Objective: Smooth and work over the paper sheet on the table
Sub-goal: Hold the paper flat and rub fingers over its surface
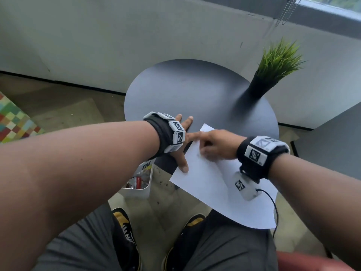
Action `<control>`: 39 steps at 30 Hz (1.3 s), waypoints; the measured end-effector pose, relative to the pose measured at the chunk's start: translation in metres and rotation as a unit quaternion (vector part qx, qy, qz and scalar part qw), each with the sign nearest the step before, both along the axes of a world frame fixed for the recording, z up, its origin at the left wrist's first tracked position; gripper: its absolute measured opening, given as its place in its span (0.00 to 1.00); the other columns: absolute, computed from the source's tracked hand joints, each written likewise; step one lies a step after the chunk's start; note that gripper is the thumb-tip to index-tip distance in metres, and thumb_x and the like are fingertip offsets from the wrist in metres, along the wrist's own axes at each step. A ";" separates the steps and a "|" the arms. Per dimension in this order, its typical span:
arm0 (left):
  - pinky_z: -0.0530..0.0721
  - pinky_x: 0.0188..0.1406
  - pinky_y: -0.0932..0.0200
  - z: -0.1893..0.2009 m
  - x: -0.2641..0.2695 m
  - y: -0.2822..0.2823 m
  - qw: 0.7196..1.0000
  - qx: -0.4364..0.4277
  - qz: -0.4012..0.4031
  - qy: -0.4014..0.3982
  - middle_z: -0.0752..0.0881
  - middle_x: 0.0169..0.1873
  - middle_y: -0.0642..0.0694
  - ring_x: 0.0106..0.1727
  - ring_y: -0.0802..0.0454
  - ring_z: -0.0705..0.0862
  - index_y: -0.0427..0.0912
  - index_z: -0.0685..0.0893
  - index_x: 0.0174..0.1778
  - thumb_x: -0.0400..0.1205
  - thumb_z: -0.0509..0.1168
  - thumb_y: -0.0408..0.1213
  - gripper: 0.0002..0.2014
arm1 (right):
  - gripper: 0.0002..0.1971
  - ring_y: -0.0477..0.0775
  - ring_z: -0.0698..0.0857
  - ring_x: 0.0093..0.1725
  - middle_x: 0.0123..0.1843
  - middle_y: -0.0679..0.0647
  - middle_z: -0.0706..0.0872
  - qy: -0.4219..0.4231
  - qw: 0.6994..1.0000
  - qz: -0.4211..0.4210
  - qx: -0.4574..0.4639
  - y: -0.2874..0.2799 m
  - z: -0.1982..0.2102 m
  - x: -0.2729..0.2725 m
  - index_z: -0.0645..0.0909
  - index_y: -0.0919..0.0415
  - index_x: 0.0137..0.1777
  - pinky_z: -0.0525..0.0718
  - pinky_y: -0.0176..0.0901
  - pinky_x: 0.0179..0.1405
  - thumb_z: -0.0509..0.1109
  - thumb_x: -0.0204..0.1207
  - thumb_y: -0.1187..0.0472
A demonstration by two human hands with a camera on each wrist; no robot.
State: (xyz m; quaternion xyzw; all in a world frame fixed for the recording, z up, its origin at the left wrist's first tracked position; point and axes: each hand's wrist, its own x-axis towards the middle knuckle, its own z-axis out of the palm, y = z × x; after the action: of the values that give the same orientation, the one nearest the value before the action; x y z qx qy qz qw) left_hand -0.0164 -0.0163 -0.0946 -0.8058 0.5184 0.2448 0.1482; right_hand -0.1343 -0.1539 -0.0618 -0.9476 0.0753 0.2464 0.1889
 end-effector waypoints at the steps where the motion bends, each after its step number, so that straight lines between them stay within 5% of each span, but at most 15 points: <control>1: 0.50 0.79 0.20 0.001 0.000 -0.001 1.000 0.004 -0.002 -0.002 0.30 0.87 0.43 0.87 0.27 0.35 0.74 0.35 0.83 0.53 0.75 0.79 0.70 | 0.04 0.49 0.83 0.38 0.40 0.46 0.84 -0.019 0.998 -0.054 -0.009 -0.008 0.000 0.005 0.80 0.47 0.47 0.80 0.41 0.36 0.71 0.74 0.54; 4: 0.49 0.79 0.19 0.003 0.000 -0.001 1.000 0.015 0.000 -0.009 0.29 0.87 0.44 0.87 0.27 0.35 0.73 0.34 0.83 0.53 0.75 0.80 0.71 | 0.05 0.56 0.83 0.46 0.43 0.51 0.84 -0.099 0.980 -0.162 -0.068 -0.015 -0.009 0.011 0.78 0.54 0.44 0.78 0.44 0.39 0.69 0.75 0.54; 7: 0.49 0.79 0.18 0.002 0.000 -0.001 1.000 0.008 -0.003 -0.007 0.29 0.87 0.43 0.87 0.27 0.35 0.74 0.34 0.82 0.51 0.75 0.80 0.71 | 0.03 0.56 0.80 0.43 0.41 0.49 0.81 -0.115 0.991 -0.049 -0.042 0.016 -0.018 -0.006 0.76 0.54 0.48 0.76 0.44 0.41 0.65 0.78 0.56; 10: 0.48 0.79 0.19 0.004 -0.001 -0.001 1.000 0.017 -0.006 -0.020 0.28 0.87 0.43 0.87 0.27 0.35 0.72 0.32 0.83 0.52 0.75 0.80 0.72 | 0.04 0.55 0.80 0.42 0.39 0.50 0.82 -0.037 0.997 0.075 -0.007 0.027 -0.007 -0.017 0.76 0.54 0.45 0.78 0.45 0.42 0.68 0.78 0.55; 15: 0.49 0.78 0.18 0.004 -0.001 -0.002 0.999 0.019 -0.006 -0.027 0.29 0.87 0.45 0.87 0.27 0.36 0.75 0.30 0.81 0.47 0.72 0.82 0.74 | 0.04 0.56 0.82 0.43 0.41 0.50 0.82 -0.115 0.979 -0.157 -0.061 0.000 -0.007 0.000 0.75 0.50 0.40 0.74 0.43 0.36 0.66 0.76 0.56; 18: 0.49 0.78 0.17 0.006 -0.001 -0.002 0.999 0.020 -0.013 -0.025 0.28 0.87 0.45 0.87 0.28 0.35 0.75 0.30 0.80 0.48 0.73 0.83 0.73 | 0.07 0.59 0.81 0.43 0.42 0.54 0.82 -0.116 0.992 -0.046 -0.029 0.036 -0.015 -0.012 0.80 0.54 0.53 0.74 0.44 0.40 0.64 0.78 0.59; 20: 0.48 0.78 0.18 0.007 -0.002 -0.002 0.999 0.023 -0.012 -0.026 0.27 0.86 0.44 0.87 0.27 0.35 0.73 0.31 0.82 0.50 0.74 0.82 0.73 | 0.05 0.58 0.82 0.44 0.44 0.55 0.85 -0.069 0.997 0.024 0.014 0.048 -0.011 -0.019 0.81 0.56 0.51 0.77 0.45 0.42 0.66 0.78 0.58; 23: 0.49 0.79 0.19 0.005 -0.003 -0.001 1.000 0.012 -0.009 -0.026 0.28 0.87 0.45 0.87 0.28 0.35 0.75 0.33 0.82 0.49 0.74 0.81 0.72 | 0.06 0.55 0.84 0.46 0.43 0.49 0.85 -0.070 0.997 -0.039 -0.013 0.018 -0.007 -0.002 0.82 0.50 0.52 0.77 0.43 0.41 0.68 0.76 0.57; 26: 0.49 0.78 0.17 0.006 -0.002 -0.001 0.999 0.014 -0.011 -0.032 0.29 0.87 0.44 0.87 0.27 0.36 0.75 0.30 0.81 0.46 0.72 0.83 0.74 | 0.04 0.59 0.84 0.49 0.42 0.51 0.82 -0.132 0.975 -0.163 -0.071 0.004 -0.013 0.004 0.78 0.54 0.45 0.73 0.43 0.39 0.66 0.76 0.55; 29: 0.49 0.78 0.18 0.008 -0.002 -0.002 0.999 0.019 -0.014 -0.030 0.28 0.87 0.44 0.87 0.27 0.36 0.74 0.30 0.81 0.48 0.73 0.82 0.74 | 0.07 0.58 0.83 0.44 0.41 0.52 0.82 -0.124 0.991 -0.030 -0.025 0.030 -0.017 -0.012 0.80 0.54 0.54 0.77 0.46 0.41 0.65 0.78 0.57; 32: 0.49 0.79 0.19 0.009 -0.003 -0.002 0.999 0.028 -0.017 -0.039 0.27 0.86 0.43 0.87 0.26 0.37 0.72 0.30 0.82 0.49 0.73 0.82 0.74 | 0.03 0.55 0.82 0.43 0.40 0.49 0.84 -0.023 0.998 0.063 0.014 0.035 -0.005 -0.020 0.80 0.54 0.47 0.79 0.45 0.43 0.69 0.78 0.55; 35: 0.50 0.79 0.19 0.007 -0.002 -0.002 0.999 0.014 -0.017 -0.040 0.29 0.87 0.43 0.87 0.26 0.38 0.75 0.29 0.80 0.47 0.72 0.83 0.73 | 0.03 0.52 0.84 0.42 0.41 0.47 0.85 -0.051 0.997 -0.047 -0.020 0.004 -0.006 -0.002 0.77 0.47 0.43 0.78 0.41 0.37 0.70 0.75 0.55; 37: 0.50 0.80 0.18 0.007 -0.002 -0.002 0.999 0.021 -0.020 -0.046 0.30 0.87 0.43 0.87 0.26 0.38 0.74 0.29 0.81 0.46 0.70 0.84 0.74 | 0.04 0.56 0.84 0.44 0.43 0.51 0.84 -0.094 0.981 -0.159 -0.057 -0.013 -0.011 0.008 0.77 0.52 0.43 0.77 0.42 0.36 0.68 0.75 0.54; 39: 0.50 0.79 0.18 0.007 -0.002 -0.003 0.998 0.023 -0.023 -0.045 0.29 0.87 0.43 0.87 0.26 0.38 0.74 0.29 0.81 0.48 0.71 0.84 0.74 | 0.04 0.59 0.83 0.44 0.43 0.53 0.83 -0.123 0.976 -0.160 -0.085 -0.011 -0.016 0.005 0.75 0.54 0.43 0.76 0.44 0.36 0.66 0.76 0.55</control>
State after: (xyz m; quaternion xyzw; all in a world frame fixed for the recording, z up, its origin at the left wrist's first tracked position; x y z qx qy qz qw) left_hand -0.0188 -0.0189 -0.0876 -0.8005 0.5235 0.2166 0.1957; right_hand -0.1290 -0.1653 -0.0779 -0.9588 0.2233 0.0876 0.1522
